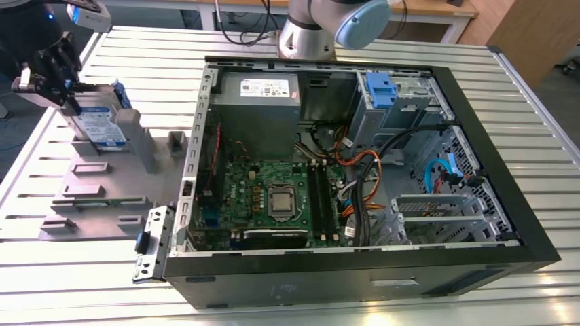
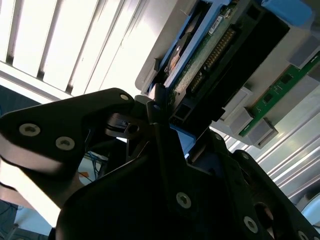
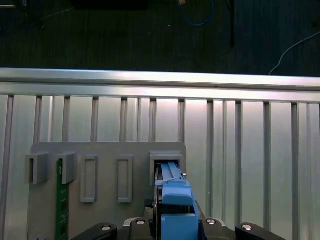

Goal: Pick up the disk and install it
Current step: 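Pick up the disk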

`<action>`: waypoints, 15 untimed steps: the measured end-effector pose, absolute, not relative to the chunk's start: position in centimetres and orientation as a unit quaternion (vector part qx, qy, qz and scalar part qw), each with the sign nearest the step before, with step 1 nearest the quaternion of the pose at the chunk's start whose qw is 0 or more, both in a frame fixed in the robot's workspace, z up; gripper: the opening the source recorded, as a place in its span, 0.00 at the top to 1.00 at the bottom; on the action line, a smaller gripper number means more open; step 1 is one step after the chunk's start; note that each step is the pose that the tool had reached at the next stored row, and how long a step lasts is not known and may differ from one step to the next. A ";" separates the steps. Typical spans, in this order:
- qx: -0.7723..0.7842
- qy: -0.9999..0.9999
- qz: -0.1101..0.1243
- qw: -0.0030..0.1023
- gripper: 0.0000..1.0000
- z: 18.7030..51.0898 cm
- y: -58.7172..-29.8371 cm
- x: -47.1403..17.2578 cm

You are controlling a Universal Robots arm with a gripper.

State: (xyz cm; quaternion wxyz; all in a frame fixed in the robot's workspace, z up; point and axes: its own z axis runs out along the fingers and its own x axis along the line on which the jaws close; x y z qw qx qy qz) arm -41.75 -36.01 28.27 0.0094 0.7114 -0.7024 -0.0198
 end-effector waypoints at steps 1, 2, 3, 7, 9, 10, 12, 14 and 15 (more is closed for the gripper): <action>0.711 -0.702 -0.020 0.009 0.64 28.3 -36.0 -41.7; 0.711 -0.702 -0.020 0.009 0.64 28.3 -36.0 -41.7; 0.711 -0.702 -0.020 0.009 0.64 28.3 -36.0 -41.7; 0.711 -0.702 -0.020 0.009 0.64 28.8 -36.0 -41.7; 0.711 -0.702 -0.020 0.009 0.64 28.9 -36.0 -41.7; 0.711 -0.702 -0.020 0.009 0.64 28.9 -36.0 -41.7; 0.711 -0.702 -0.020 0.009 0.64 29.3 -36.0 -41.7; 0.711 -0.702 -0.020 0.009 0.64 29.3 -36.0 -41.7; 0.711 -0.702 -0.020 0.010 0.64 29.3 -36.0 -41.7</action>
